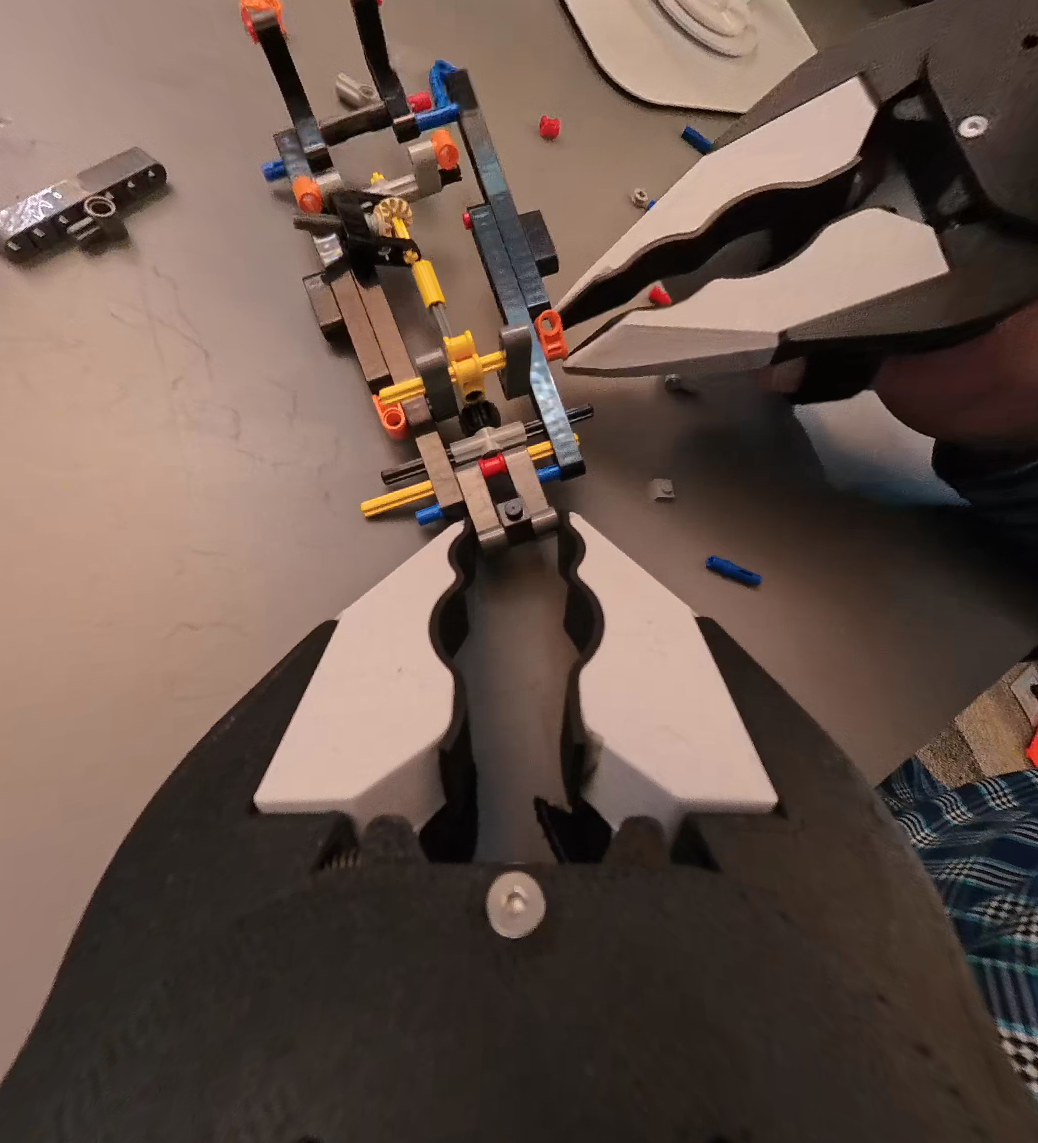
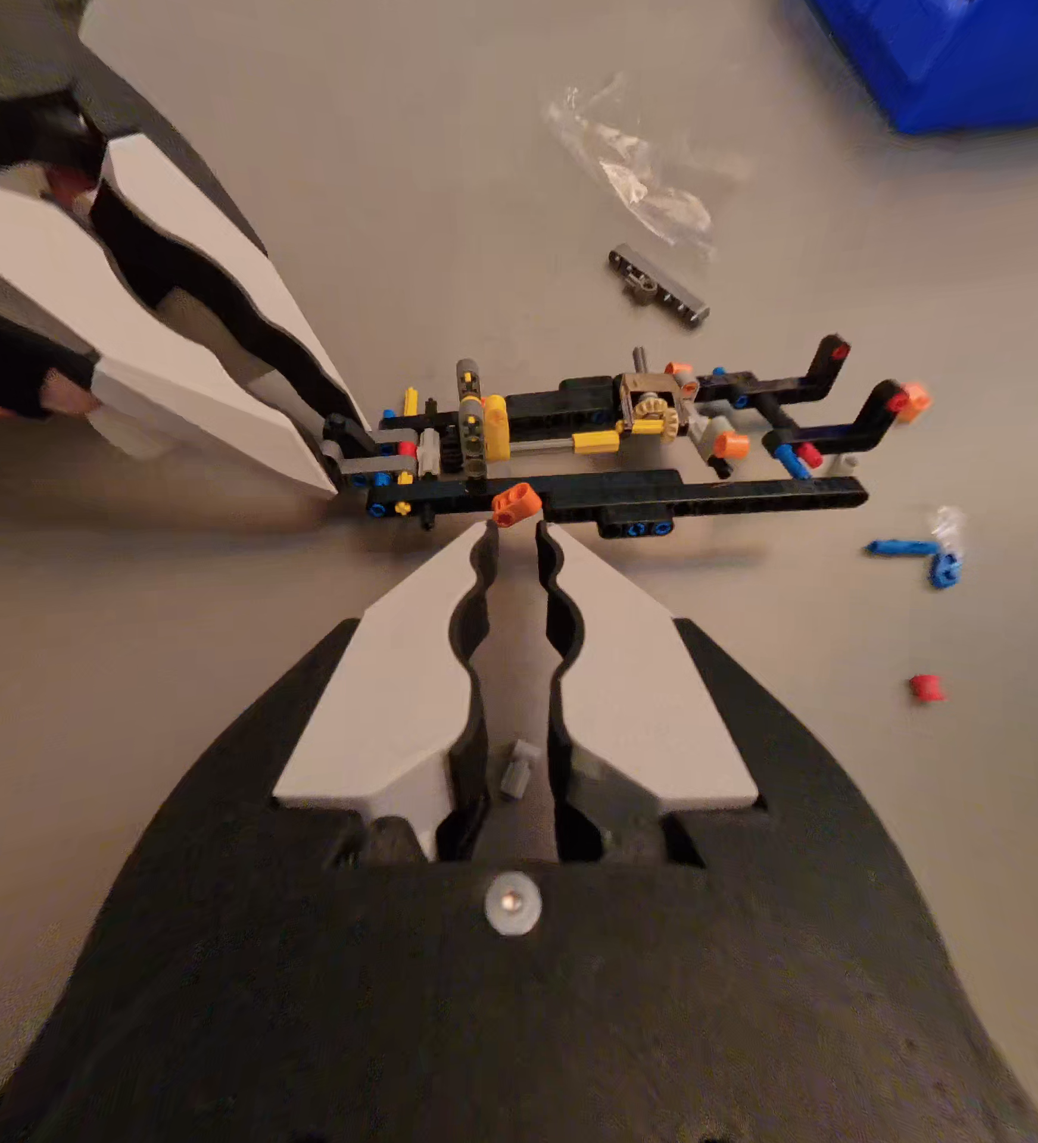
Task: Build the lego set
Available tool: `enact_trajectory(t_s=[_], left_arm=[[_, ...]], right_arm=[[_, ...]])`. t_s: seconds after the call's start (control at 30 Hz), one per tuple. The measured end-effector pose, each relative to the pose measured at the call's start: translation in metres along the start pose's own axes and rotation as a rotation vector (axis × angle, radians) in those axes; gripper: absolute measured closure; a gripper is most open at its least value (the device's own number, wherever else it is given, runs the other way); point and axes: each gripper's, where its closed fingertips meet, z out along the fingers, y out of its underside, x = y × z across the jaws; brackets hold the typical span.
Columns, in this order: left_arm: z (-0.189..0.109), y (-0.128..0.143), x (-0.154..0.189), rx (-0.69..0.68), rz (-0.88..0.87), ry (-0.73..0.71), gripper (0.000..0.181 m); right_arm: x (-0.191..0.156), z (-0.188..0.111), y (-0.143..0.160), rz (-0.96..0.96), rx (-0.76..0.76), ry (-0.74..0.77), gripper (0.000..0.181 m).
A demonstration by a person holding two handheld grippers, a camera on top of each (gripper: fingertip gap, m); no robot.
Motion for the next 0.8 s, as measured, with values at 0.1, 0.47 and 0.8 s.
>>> enact_trajectory(t_s=[0.1,0.47,0.8], left_arm=[[0.000,0.000,0.000,0.001,-0.002,0.000,0.157],[0.001,0.000,0.001,-0.003,0.022,-0.014,0.157],[0.002,0.001,0.002,-0.008,0.037,-0.012,0.157]], right_arm=[[-0.004,0.001,-0.002,0.110,0.014,-0.071,0.174],[-0.003,0.006,-0.002,0.434,0.020,-0.179,0.172],[-0.004,0.005,-0.010,0.391,0.055,-0.182,0.175]])
